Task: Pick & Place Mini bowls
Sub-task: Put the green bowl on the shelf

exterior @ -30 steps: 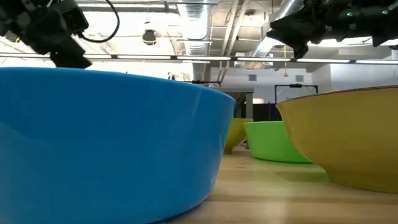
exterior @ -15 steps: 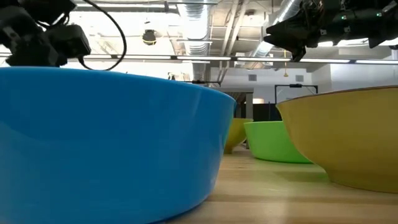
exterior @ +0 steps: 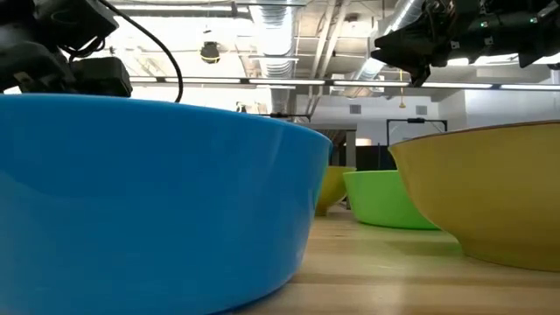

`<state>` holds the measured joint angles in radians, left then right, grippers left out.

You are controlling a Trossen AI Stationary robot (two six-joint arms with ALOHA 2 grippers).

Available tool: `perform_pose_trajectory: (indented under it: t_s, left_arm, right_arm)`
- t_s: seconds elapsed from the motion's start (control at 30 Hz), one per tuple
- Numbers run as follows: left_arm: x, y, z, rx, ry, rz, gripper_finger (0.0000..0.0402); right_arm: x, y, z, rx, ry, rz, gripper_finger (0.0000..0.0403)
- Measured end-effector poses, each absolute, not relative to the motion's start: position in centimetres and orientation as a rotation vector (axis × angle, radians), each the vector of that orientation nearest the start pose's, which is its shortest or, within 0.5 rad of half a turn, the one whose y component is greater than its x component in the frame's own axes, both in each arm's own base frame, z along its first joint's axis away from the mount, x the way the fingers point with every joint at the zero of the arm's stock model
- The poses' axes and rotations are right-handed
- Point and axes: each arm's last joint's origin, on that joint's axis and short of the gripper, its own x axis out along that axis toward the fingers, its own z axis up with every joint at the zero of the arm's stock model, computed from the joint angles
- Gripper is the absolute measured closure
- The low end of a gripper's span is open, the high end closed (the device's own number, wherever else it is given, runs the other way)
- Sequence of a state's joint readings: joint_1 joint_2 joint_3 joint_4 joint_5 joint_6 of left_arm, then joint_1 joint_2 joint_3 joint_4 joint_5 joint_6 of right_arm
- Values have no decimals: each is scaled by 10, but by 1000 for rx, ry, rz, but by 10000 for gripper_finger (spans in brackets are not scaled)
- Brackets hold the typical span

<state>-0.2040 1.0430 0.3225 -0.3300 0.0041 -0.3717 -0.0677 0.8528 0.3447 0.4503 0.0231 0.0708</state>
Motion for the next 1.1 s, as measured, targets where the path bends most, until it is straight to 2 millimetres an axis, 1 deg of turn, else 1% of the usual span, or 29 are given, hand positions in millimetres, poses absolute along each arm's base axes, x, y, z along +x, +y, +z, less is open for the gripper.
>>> perform_pose_trajectory:
  t_s: [0.23,0.4,0.53,0.67,0.97,1.03,1.1]
  left_arm:
    - [155,-32,132,-228,1055,14,252]
    - [148,-30,118,-204,1118,49,252]
    - [145,-29,114,-196,1131,59,260]
    - [145,-28,113,-187,1129,73,290]
    - [146,-28,114,-176,1109,83,384]
    - [146,-28,114,-175,1105,84,390]
    - [147,-28,115,-179,1098,80,387]
  right_arm:
    - [186,-13,230,72,55,-93,280]
    - [186,-13,230,72,55,-93,280]
    - [186,-13,230,72,55,-93,280]
    - [186,-13,230,72,55,-93,280]
    - [186,-13,230,72,55,-93,281]
    - [186,-13,230,72,55,-93,280]
    - [186,-13,230,72,55,-93,281]
